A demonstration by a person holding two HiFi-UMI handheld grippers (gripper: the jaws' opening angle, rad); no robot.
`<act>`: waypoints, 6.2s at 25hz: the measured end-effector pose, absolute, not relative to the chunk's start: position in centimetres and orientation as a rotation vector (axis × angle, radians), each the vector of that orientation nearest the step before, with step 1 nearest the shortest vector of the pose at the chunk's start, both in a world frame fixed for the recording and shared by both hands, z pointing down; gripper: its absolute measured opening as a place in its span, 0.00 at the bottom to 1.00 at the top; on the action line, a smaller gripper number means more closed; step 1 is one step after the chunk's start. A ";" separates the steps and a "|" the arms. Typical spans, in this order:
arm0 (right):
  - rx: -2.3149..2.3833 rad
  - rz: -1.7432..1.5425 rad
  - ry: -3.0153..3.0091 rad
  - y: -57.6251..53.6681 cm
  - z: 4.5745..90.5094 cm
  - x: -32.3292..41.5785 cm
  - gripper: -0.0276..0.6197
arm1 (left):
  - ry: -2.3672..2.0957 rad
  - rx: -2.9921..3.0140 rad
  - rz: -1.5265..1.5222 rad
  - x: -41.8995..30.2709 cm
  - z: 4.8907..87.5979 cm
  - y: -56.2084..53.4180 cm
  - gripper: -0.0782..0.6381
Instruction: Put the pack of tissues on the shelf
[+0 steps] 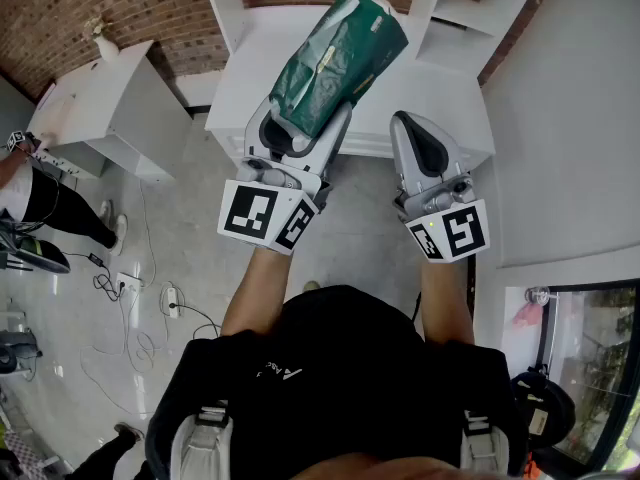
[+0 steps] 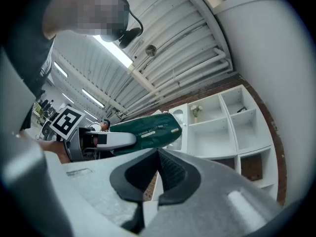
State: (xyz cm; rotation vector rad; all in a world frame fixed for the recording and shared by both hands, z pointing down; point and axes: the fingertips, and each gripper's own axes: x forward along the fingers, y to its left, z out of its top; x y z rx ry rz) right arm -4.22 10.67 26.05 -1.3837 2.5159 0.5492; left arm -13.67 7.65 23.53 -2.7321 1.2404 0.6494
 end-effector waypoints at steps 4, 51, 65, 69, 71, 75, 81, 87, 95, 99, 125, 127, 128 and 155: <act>-1.384 0.547 2.507 10.5 26.0 -4.4 0.04 | 1.239 -2.735 0.653 -13.8 23.6 7.5 0.51; -1.224 0.648 2.559 -21.8 24.8 7.7 0.05 | 1.356 -2.558 0.611 -3.8 19.3 -27.2 0.51; -1.061 0.685 2.613 -32.8 23.6 12.2 0.05 | 1.574 -2.472 0.440 0.2 14.5 -46.0 0.51; -1.083 0.704 2.595 -34.1 23.2 13.0 0.05 | 1.615 -2.456 0.349 0.8 13.4 -49.6 0.51; -1.090 0.713 2.589 -34.5 22.9 13.2 0.05 | 1.630 -2.459 0.315 1.1 13.0 -51.0 0.51; -1.091 0.723 2.579 -35.7 22.6 13.5 0.05 | 1.673 -2.461 0.219 2.0 13.2 -53.9 0.51; -1.074 0.716 2.579 -36.9 22.2 13.4 0.05 | 1.747 -2.464 0.041 2.7 14.5 -57.0 0.51; -1.054 0.716 2.581 -36.3 22.3 12.9 0.05 | 1.771 -2.500 -0.117 2.9 15.8 -58.3 0.51; -1.072 0.685 2.574 -35.7 22.7 13.8 0.05 | 1.754 -2.552 -0.141 3.3 16.4 -58.7 0.55; -1.076 0.665 2.584 -35.5 23.3 13.5 0.05 | 1.719 -2.569 -0.099 3.5 16.1 -58.3 0.61; -1.146 0.578 2.525 -34.7 21.7 11.8 0.05 | 1.271 -2.559 0.410 2.9 13.6 -42.2 0.72; -1.141 0.589 2.516 -34.2 21.4 11.4 0.05 | 1.237 -2.575 0.458 2.7 14.2 -40.4 0.65; -1.139 0.594 2.512 -34.0 21.2 11.3 0.05 | 1.221 -2.579 0.476 2.7 14.4 -39.6 0.61; -1.157 0.628 2.488 -30.3 22.4 8.6 0.04 | 1.083 -2.656 0.561 3.4 21.6 -30.9 0.11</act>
